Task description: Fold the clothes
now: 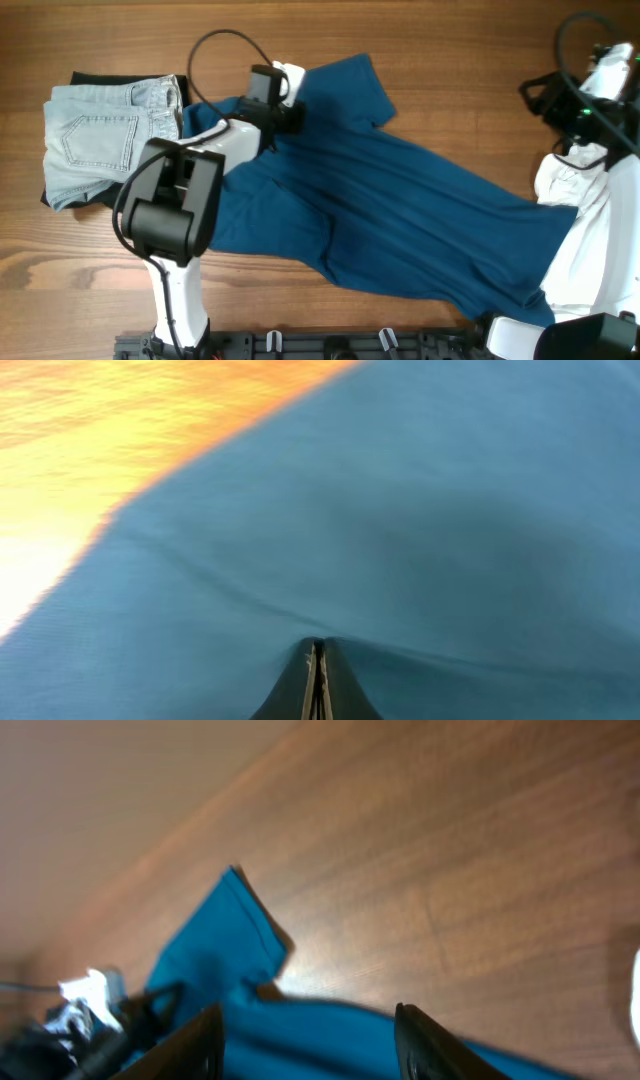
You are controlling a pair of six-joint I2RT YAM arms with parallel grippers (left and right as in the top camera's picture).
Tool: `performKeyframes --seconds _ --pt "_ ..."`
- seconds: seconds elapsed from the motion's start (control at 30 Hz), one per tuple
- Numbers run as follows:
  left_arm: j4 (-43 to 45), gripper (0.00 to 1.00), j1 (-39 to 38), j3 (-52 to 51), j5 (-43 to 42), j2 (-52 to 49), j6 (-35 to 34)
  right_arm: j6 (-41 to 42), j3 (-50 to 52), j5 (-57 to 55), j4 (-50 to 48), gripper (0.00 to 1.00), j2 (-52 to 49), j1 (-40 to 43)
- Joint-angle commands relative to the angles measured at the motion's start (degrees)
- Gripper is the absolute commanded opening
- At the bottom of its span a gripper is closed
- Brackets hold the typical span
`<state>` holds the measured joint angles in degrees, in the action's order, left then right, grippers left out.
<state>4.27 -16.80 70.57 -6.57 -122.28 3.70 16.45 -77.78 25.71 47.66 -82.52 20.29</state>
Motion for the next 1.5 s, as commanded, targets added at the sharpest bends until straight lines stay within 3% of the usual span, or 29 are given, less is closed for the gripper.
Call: performKeyframes --seconds 0.0,0.13,0.27,0.37,0.5,0.57,0.7,0.77,0.83,0.87,1.0,1.2,1.23,1.27,1.3,1.33,1.47 --pt "1.8 0.04 11.9 -0.2 7.6 -4.4 -11.4 0.1 -0.4 -10.8 3.1 0.55 -2.7 -4.7" --pt "0.5 0.04 20.6 5.1 -0.7 -4.4 -13.6 0.7 2.0 -12.5 3.1 0.56 -7.3 -6.1" --pt "-6.4 0.05 23.5 12.3 -3.3 -4.4 -13.6 0.2 2.5 -12.4 2.6 0.56 -15.0 -6.1" --pt "-8.9 0.14 23.1 15.0 -5.7 -3.8 -13.0 -4.8 2.5 -12.5 0.2 0.62 -20.6 -6.6" --pt "-9.5 0.29 22.7 15.0 -6.3 -0.1 -13.0 -2.1 2.5 -21.7 -0.7 0.64 -28.1 -6.6" --pt "-11.6 0.33 22.7 15.0 -6.3 3.3 -13.0 0.3 2.5 -27.4 -0.7 0.66 -32.0 -6.5" --pt "-16.7 0.36 22.6 15.0 -6.3 8.9 -12.0 0.2 2.5 -24.5 -2.6 0.66 -36.0 -6.5" --pt "-18.6 0.37 22.2 15.0 -6.3 10.6 -9.7 -2.6 2.5 -18.8 -5.6 0.56 -36.5 -6.5" --pt "-20.4 0.38 21.6 15.0 -6.3 11.8 -7.8 -4.3 2.1 -14.6 -11.5 0.16 -36.3 -6.4" --pt "-20.9 0.38 21.2 15.0 -6.3 12.0 -6.9 -3.4 1.3 -14.7 -14.3 0.04 -36.2 -6.4" --pt "-22.0 0.4 20.2 15.0 -6.1 12.0 -6.7 1.9 -6.3 -14.7 -22.1 0.04 -35.2 -5.3" --pt "-21.7 0.43 18.8 15.0 -6.0 12.0 -6.7 1.4 -22.6 -19.6 -25.8 0.04 -35.1 -3.5" --pt "-21.7 0.44 18.4 15.0 -6.0 12.0 -6.7 1.0 -23.4 -19.9 -26.3 0.16 -35.1 -3.3" --pt "-21.7 0.46 18.0 15.0 -6.0 12.0 -6.6 0.0 -24.1 -19.3 -26.4 0.66 -35.1 -3.2" --pt "-21.8 0.51 17.6 15.0 -6.0 12.0 -6.2 -0.5 -24.3 -18.3 -26.0 0.91 -35.1 -3.2" --pt "-21.9 0.54 17.0 15.0 -6.0 12.0 -5.3 -1.4 -24.3 -17.2 -25.0 1.0 -35.0 -3.2" --pt "-22.4 0.66 14.7 15.0 -5.8 11.7 -2.3 -1.6 -24.3 -16.6 -16.9 1.0 -34.4 -3.2"
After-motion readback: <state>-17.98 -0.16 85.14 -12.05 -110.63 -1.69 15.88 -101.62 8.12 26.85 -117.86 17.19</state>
